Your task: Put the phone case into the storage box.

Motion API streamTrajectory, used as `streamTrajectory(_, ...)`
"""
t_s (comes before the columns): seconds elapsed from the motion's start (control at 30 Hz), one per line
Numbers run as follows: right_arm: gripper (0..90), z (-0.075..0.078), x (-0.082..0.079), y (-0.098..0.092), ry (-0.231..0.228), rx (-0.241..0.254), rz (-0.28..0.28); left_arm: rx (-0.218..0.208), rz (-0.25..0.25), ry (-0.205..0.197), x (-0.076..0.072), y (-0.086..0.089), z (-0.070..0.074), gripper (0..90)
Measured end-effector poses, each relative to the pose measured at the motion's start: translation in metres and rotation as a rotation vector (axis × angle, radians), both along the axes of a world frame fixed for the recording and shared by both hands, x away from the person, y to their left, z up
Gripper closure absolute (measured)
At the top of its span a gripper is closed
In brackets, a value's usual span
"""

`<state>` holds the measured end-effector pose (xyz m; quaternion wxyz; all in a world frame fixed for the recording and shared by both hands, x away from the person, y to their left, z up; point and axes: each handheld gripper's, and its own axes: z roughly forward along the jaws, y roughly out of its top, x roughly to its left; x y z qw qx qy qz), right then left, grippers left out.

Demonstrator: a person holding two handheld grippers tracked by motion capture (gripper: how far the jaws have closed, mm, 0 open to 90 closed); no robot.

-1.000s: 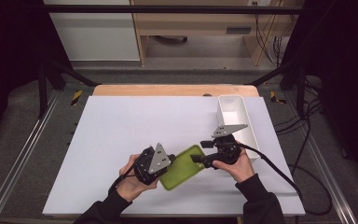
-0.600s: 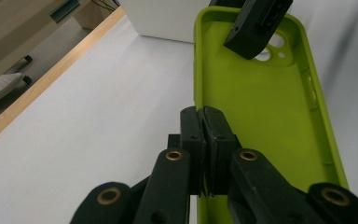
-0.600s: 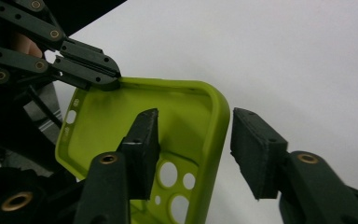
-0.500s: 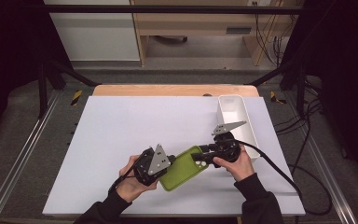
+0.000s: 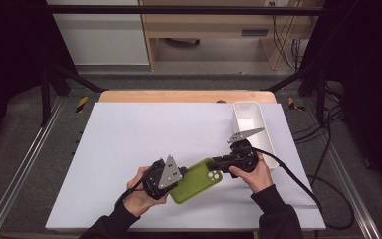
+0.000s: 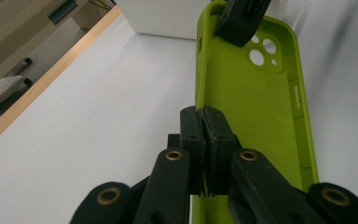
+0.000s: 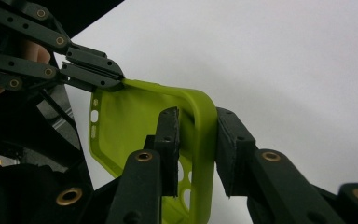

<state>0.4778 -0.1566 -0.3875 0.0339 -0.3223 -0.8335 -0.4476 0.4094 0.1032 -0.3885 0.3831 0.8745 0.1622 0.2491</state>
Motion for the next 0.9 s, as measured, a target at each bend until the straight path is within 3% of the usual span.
streamTrajectory(0.6,78.8,0.004,-0.0031,-0.0034,0.026,-0.01,0.022,0.029,-0.013,0.002,0.0,-0.0025,-0.0038,87.9)
streamTrajectory(0.9,79.1,0.0046,-0.0053,-0.0035,0.027,-0.018,0.023,0.029,-0.015,0.024,0.0014,-0.0033,-0.0065,87.2)
